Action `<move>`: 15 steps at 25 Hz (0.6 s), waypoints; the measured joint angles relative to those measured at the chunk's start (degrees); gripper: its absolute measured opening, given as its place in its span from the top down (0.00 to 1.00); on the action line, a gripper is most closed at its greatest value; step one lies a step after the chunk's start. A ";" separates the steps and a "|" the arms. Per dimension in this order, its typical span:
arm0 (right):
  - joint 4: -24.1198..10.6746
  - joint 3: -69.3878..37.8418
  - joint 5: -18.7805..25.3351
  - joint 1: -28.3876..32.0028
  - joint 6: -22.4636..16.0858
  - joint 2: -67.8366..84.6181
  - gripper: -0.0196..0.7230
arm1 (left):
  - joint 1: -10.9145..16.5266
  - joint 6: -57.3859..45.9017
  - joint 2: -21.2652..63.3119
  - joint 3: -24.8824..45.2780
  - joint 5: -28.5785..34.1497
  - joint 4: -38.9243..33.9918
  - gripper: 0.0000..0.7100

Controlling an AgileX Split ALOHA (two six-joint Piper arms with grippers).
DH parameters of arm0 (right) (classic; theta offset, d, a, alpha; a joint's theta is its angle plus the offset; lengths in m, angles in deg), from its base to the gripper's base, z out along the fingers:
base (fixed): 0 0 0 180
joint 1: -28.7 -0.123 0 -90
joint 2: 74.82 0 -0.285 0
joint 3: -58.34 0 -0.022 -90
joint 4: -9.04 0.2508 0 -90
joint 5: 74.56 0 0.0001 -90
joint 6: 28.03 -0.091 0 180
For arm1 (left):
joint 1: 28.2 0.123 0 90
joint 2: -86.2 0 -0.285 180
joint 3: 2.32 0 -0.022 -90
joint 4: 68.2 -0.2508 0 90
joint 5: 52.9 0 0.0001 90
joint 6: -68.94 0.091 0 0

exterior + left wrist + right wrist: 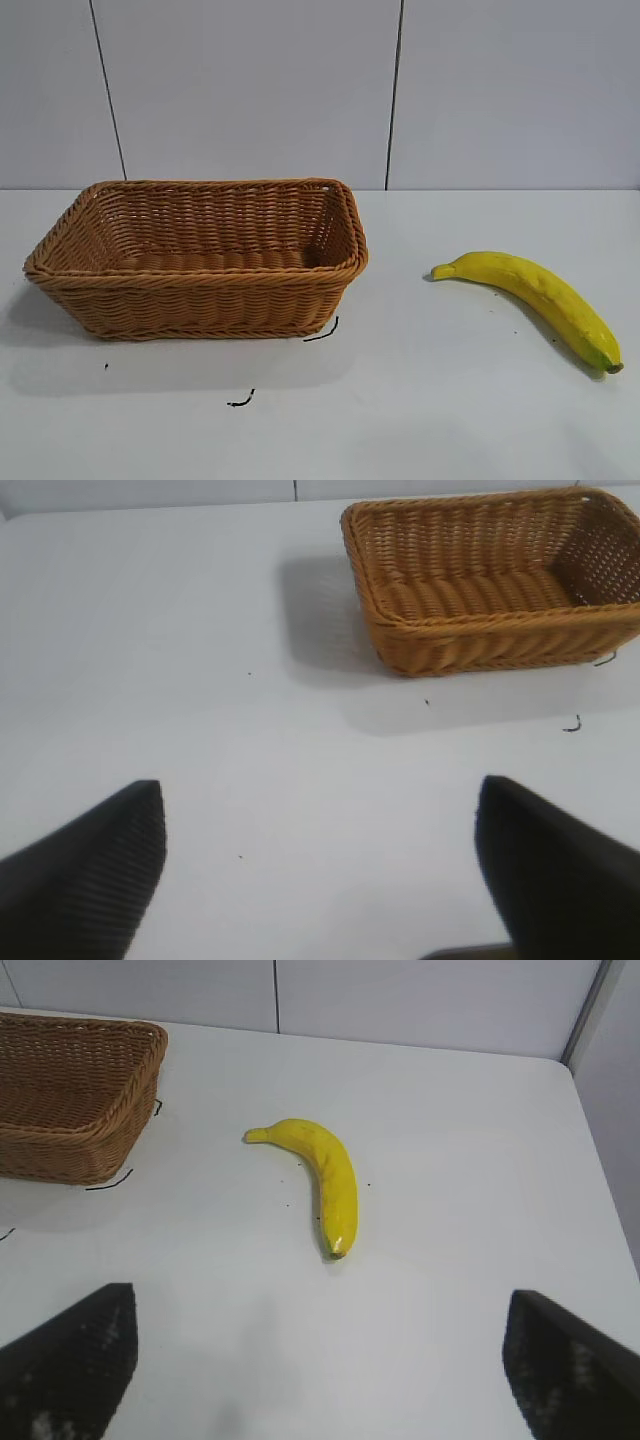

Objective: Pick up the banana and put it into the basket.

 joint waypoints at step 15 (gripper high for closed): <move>-1.16 8.06 0.25 0.00 -2.05 -16.21 0.06 | 0.00 0.00 0.00 0.00 0.00 0.00 0.11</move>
